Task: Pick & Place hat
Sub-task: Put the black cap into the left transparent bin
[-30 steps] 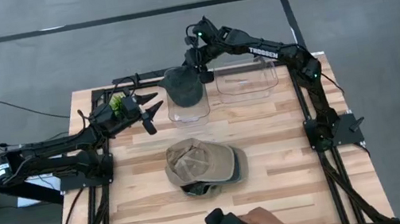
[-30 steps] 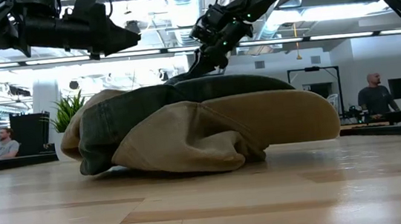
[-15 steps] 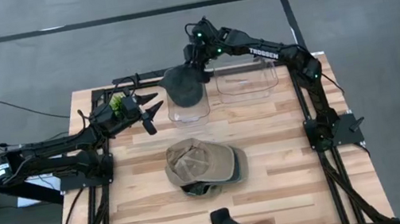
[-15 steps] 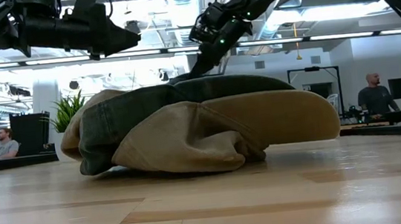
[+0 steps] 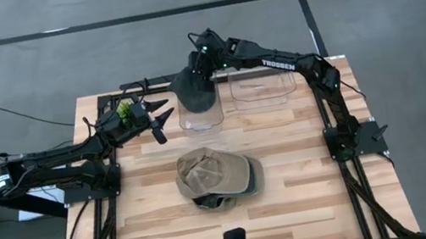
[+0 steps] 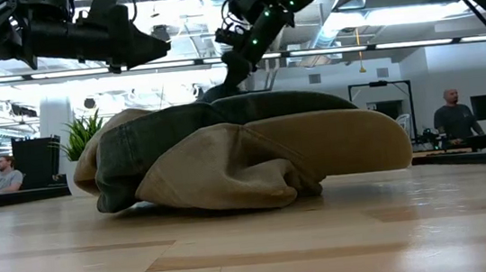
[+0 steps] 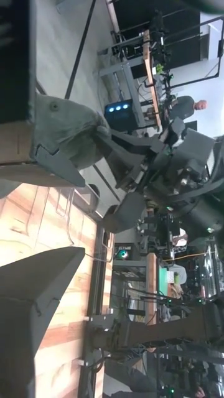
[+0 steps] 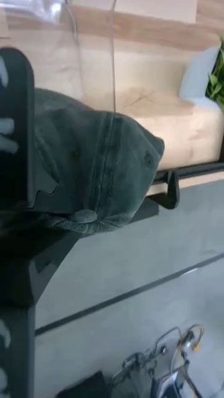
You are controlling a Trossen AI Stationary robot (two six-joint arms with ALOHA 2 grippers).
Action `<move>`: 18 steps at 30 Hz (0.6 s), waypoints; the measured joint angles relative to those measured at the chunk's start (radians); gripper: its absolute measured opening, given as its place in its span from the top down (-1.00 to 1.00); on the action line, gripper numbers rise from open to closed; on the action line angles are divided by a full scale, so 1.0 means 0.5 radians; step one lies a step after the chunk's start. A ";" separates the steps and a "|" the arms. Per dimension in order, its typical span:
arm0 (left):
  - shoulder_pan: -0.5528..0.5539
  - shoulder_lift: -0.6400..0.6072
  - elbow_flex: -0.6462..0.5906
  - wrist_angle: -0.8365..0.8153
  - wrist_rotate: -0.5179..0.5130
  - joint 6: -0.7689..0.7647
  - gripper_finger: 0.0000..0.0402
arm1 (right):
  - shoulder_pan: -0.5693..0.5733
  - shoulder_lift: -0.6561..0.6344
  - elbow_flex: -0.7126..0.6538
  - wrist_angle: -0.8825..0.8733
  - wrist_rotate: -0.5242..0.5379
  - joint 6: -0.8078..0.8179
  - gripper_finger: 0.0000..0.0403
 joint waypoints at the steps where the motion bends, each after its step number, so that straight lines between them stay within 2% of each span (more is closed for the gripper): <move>1: 0.000 0.000 0.000 0.000 -0.001 0.000 0.19 | 0.003 0.000 0.020 -0.032 0.001 0.007 0.94; 8: 0.000 0.000 -0.001 -0.004 -0.001 0.000 0.19 | 0.020 -0.002 0.152 -0.195 0.059 0.198 0.94; 18: 0.000 0.000 -0.002 -0.007 -0.001 0.000 0.19 | 0.092 -0.002 0.174 -0.342 0.509 0.414 0.94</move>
